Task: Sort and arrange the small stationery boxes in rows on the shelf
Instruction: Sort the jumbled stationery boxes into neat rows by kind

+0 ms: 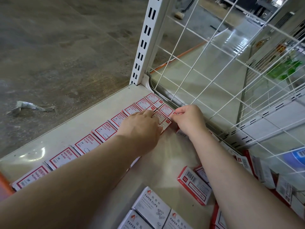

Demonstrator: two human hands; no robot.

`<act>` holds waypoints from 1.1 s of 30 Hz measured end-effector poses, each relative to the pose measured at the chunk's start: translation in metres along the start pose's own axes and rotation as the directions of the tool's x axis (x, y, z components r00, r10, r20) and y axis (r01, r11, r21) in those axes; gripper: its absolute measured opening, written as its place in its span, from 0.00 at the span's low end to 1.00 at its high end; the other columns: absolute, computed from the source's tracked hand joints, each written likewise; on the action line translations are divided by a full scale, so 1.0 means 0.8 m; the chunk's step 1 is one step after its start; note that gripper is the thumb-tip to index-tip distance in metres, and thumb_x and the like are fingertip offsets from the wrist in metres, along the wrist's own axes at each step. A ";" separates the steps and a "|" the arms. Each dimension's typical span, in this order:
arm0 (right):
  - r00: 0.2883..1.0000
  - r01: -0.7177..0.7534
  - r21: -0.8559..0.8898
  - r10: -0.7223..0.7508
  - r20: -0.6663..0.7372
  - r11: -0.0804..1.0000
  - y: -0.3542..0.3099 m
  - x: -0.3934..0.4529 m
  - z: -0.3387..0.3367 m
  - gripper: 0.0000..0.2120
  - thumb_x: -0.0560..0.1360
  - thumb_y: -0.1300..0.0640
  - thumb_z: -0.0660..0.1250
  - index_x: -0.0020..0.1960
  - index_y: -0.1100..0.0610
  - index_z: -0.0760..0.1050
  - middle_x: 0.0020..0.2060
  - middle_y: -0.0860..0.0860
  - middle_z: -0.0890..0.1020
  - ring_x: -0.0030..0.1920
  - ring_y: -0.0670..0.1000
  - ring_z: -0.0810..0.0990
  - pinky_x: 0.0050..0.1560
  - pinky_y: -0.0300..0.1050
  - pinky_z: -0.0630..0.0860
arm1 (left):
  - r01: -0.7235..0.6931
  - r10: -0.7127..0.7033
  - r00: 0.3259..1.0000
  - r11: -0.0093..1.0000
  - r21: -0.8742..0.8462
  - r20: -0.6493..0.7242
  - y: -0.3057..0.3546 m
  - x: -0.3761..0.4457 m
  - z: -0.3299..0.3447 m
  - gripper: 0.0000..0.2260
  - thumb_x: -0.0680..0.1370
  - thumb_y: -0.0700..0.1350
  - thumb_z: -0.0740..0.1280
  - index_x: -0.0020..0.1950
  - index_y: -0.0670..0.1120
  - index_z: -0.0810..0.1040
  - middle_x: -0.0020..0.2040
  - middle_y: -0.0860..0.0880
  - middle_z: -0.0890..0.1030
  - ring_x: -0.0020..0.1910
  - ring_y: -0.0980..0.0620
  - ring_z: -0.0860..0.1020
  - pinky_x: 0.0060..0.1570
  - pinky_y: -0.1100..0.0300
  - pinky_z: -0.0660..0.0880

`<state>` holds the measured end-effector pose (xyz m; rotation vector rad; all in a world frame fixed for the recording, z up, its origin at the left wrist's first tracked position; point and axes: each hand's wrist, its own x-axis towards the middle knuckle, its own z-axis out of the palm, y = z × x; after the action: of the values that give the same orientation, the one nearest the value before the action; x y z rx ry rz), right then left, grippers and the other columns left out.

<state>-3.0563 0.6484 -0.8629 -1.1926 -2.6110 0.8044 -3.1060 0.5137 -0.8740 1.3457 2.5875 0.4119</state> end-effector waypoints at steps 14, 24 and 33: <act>1.000 -0.018 -0.017 0.018 -0.005 1.000 -0.005 -0.005 -0.005 0.11 0.74 0.60 0.69 0.50 0.68 0.80 0.43 0.58 0.84 0.43 0.57 0.82 0.43 0.46 0.78 | 0.002 -0.003 0.999 1.000 0.025 0.033 0.001 -0.001 -0.004 0.19 0.82 0.53 0.49 0.71 0.49 0.65 0.70 0.49 0.65 0.69 0.48 0.65 0.66 0.54 0.63; 0.990 -0.015 0.026 0.019 -0.142 1.000 0.029 -0.014 -0.036 0.14 0.74 0.67 0.61 0.56 0.61 0.80 0.53 0.55 0.82 0.53 0.53 0.78 0.48 0.36 0.69 | -0.043 0.042 0.998 0.999 0.028 0.042 0.014 -0.017 -0.004 0.23 0.82 0.52 0.47 0.76 0.49 0.51 0.77 0.51 0.52 0.75 0.52 0.50 0.72 0.58 0.47; 0.999 0.014 -0.142 -0.007 0.050 0.990 0.057 -0.029 -0.049 0.18 0.70 0.65 0.67 0.60 0.59 0.77 0.55 0.54 0.80 0.55 0.53 0.78 0.49 0.38 0.69 | -0.034 0.036 0.999 0.997 0.069 -0.020 0.033 -0.030 0.004 0.16 0.81 0.51 0.50 0.66 0.48 0.68 0.63 0.49 0.69 0.63 0.49 0.67 0.63 0.55 0.63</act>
<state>-2.9970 0.6716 -0.8522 -1.2071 -2.7530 0.6634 -3.0716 0.5089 -0.8673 1.4184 2.6216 0.3475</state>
